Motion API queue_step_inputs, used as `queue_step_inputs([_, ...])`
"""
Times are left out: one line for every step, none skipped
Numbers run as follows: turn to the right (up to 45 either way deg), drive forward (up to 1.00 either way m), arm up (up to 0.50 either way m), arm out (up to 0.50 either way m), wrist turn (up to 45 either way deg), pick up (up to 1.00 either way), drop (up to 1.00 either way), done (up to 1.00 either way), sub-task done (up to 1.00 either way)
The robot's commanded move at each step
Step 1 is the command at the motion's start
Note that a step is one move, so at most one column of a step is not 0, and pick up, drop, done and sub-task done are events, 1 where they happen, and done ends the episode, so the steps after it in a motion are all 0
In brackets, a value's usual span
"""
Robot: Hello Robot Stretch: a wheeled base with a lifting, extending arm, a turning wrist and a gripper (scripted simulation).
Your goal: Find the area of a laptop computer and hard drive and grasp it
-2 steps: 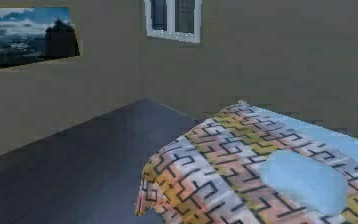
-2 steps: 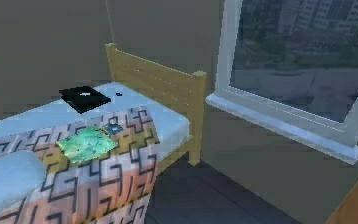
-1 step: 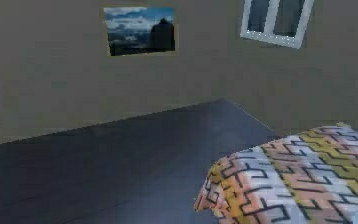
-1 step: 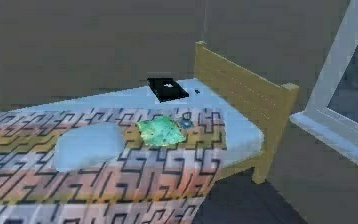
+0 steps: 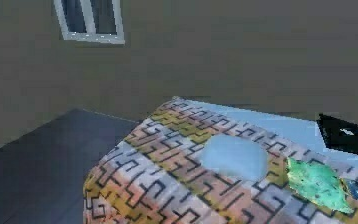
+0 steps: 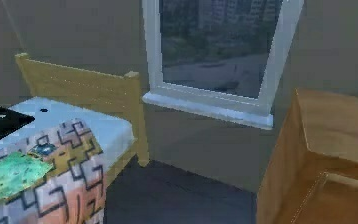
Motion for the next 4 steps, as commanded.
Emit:
queue_step_inputs([45.0,0.00,0.00,0.00,0.0,0.00,0.00,0.00,0.00])
queue_step_inputs([6.0,0.00,0.00,0.00,0.0,0.00,0.00,0.00,0.00])
queue_step_inputs([0.0,0.35,0.00,0.00,0.0,0.00,0.00,0.00,0.00])
queue_step_inputs([-45.0,0.00,0.00,0.00,0.0,0.00,0.00,0.00,0.00])
